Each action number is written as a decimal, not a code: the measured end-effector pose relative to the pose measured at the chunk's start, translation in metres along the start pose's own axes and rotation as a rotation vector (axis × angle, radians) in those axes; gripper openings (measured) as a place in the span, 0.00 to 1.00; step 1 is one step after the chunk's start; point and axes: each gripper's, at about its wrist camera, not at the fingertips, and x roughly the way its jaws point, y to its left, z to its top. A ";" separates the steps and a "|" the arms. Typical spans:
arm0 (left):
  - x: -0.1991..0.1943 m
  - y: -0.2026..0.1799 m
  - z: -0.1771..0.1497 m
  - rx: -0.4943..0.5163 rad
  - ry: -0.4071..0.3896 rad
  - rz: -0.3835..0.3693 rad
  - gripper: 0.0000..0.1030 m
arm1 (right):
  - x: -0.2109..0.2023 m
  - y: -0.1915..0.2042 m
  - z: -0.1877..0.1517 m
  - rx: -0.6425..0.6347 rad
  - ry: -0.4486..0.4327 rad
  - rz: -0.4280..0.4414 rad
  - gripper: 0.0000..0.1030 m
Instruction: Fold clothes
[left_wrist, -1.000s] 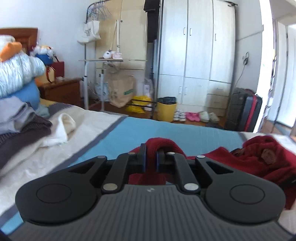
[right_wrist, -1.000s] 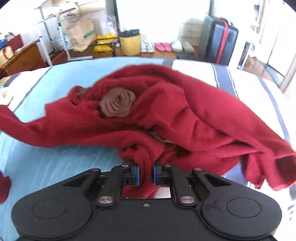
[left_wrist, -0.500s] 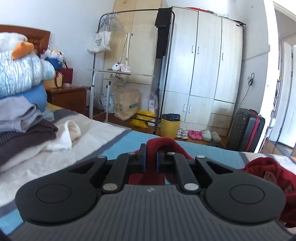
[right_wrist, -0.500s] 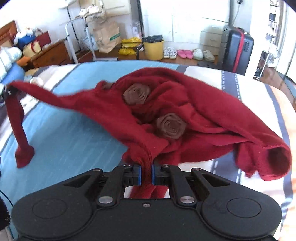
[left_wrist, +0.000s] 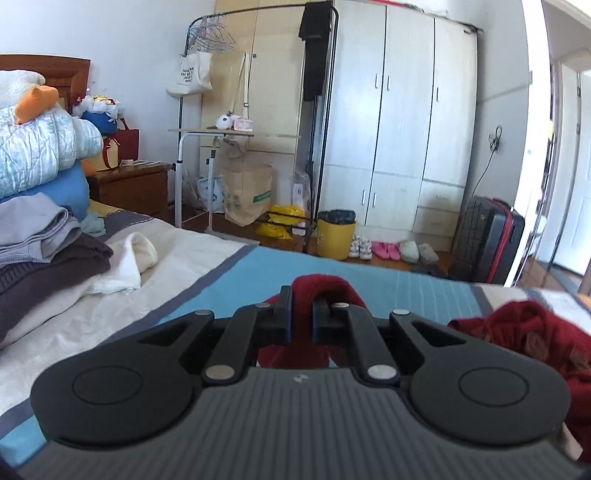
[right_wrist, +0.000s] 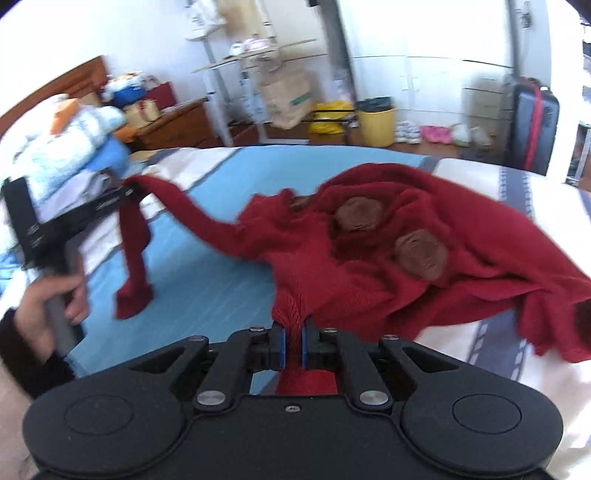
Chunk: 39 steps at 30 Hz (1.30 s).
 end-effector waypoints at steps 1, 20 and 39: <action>-0.002 0.003 0.001 -0.005 0.002 -0.007 0.09 | -0.002 0.003 -0.002 -0.012 0.003 0.017 0.09; -0.036 0.047 0.007 -0.109 0.075 0.121 0.09 | -0.025 0.031 -0.012 -0.142 0.028 0.183 0.10; -0.018 0.072 -0.027 -0.158 0.364 0.113 0.28 | 0.020 0.058 -0.034 -0.230 0.348 0.335 0.26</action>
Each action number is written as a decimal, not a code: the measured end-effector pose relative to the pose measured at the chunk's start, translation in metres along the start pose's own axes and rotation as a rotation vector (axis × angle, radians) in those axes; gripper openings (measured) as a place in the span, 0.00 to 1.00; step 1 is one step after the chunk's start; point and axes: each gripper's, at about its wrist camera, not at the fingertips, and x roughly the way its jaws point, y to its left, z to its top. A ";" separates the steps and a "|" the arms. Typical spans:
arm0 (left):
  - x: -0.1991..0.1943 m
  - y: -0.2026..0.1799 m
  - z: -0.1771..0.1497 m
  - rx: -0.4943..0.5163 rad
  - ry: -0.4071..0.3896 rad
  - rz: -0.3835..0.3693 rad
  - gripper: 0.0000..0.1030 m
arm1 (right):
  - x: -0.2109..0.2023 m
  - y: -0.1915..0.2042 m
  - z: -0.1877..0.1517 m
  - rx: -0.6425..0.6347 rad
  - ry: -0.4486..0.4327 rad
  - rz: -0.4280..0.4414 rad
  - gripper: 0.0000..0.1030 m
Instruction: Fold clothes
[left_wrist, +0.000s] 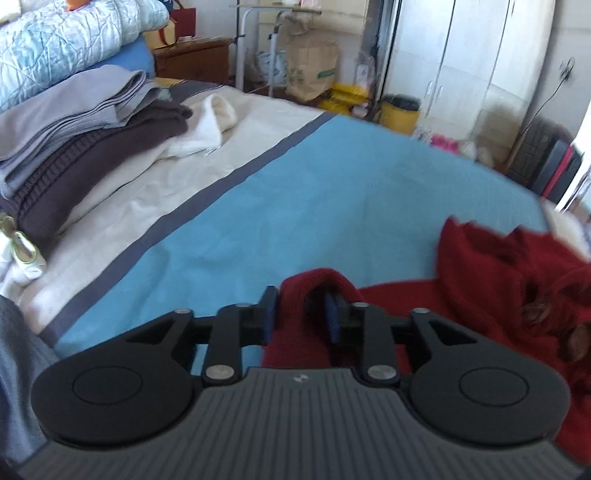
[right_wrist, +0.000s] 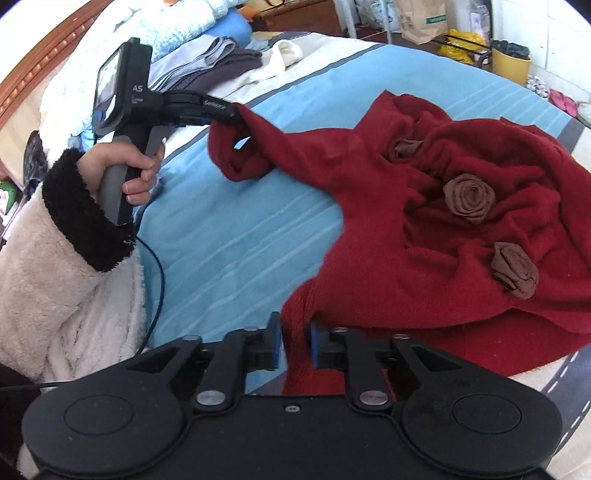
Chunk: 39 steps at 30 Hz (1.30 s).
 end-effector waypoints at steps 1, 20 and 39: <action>-0.006 0.001 0.002 -0.025 -0.031 -0.038 0.32 | 0.001 0.001 0.000 0.001 0.004 0.004 0.29; 0.070 -0.075 0.052 0.059 0.312 -0.259 0.49 | -0.051 -0.054 0.044 0.156 -0.095 -0.326 0.39; 0.148 -0.089 0.025 0.118 0.218 -0.487 0.50 | 0.011 -0.208 0.202 0.174 -0.052 -0.515 0.49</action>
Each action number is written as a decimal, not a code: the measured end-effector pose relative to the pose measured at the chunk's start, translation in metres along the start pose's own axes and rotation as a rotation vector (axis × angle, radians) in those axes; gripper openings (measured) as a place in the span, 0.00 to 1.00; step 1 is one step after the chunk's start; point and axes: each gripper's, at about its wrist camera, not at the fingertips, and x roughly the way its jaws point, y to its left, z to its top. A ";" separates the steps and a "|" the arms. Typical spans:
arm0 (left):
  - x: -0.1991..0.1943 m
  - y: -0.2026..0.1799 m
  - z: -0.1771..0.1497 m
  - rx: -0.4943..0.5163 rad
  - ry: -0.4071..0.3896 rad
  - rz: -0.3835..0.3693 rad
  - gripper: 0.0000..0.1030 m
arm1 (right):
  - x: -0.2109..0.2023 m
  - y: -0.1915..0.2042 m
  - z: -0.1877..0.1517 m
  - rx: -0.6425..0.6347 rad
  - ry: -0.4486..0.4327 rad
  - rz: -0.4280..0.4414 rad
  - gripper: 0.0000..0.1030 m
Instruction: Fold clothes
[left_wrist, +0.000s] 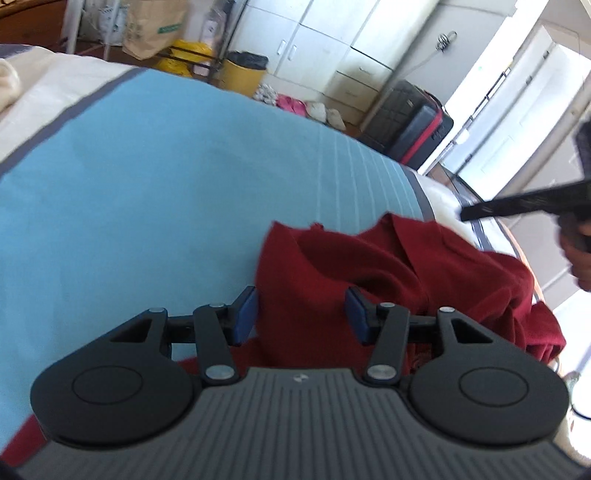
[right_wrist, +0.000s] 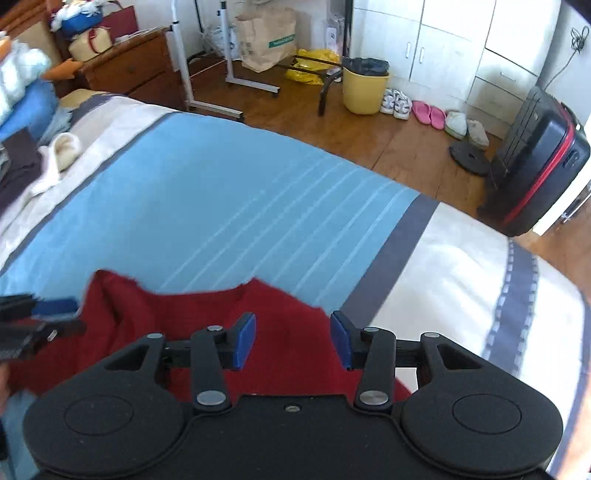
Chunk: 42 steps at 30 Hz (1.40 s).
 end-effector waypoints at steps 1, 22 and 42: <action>0.001 0.001 -0.001 -0.003 0.001 0.000 0.52 | 0.010 -0.001 0.000 0.014 0.007 -0.012 0.49; 0.010 0.006 -0.008 -0.013 -0.028 -0.063 0.06 | 0.041 0.034 -0.019 -0.212 -0.064 -0.288 0.07; -0.021 -0.043 0.007 0.266 -0.156 -0.043 0.64 | -0.004 -0.025 -0.027 -0.010 -0.230 -0.415 0.07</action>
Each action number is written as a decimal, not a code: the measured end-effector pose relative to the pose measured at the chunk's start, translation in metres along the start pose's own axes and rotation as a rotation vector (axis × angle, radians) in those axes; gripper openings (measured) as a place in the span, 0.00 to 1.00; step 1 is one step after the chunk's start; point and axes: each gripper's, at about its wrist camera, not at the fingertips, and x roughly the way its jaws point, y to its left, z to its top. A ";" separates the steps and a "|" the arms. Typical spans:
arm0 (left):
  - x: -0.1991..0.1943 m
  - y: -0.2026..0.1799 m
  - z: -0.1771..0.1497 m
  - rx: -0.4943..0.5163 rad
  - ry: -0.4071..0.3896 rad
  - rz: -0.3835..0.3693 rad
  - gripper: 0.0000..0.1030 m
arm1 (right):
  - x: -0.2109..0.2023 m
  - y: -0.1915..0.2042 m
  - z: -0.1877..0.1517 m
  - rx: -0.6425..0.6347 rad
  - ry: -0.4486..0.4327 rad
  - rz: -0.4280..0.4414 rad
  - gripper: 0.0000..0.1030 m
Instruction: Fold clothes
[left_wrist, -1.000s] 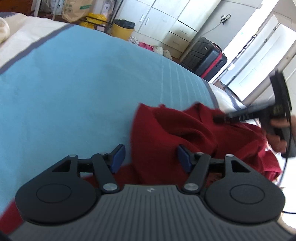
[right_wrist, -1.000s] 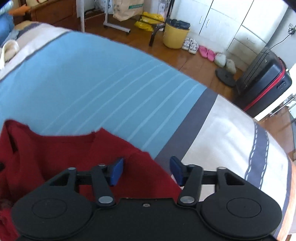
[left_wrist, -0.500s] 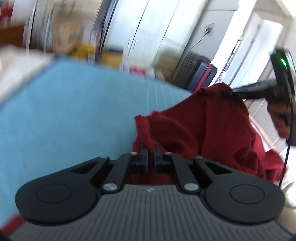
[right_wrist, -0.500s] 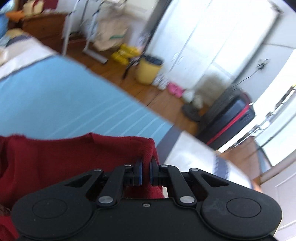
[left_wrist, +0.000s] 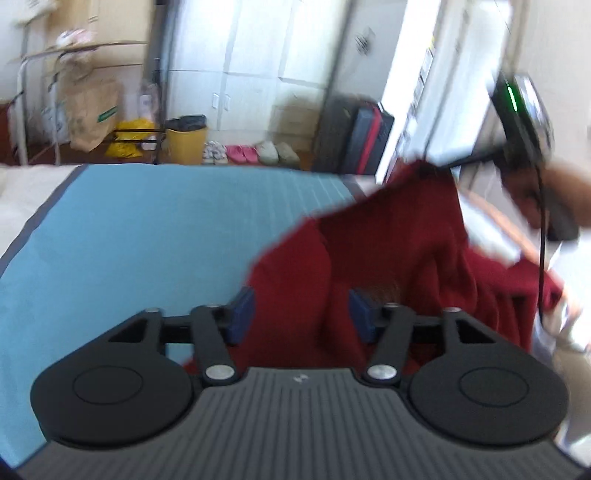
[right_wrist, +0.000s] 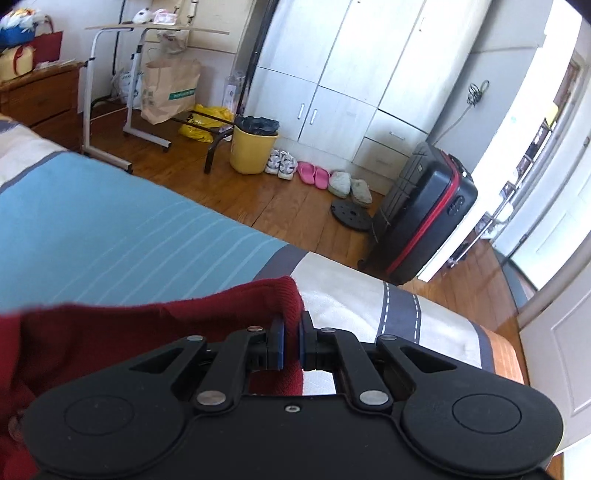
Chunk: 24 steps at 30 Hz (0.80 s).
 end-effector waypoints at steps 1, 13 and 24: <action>-0.007 0.013 0.003 -0.045 -0.019 -0.002 0.67 | -0.001 0.001 -0.002 -0.008 -0.001 0.000 0.07; 0.033 0.051 -0.028 -0.209 0.215 -0.040 0.67 | -0.010 -0.002 0.004 0.029 -0.026 0.018 0.07; 0.019 0.055 -0.020 -0.220 0.176 0.104 0.82 | -0.006 0.019 0.009 -0.010 -0.023 0.012 0.07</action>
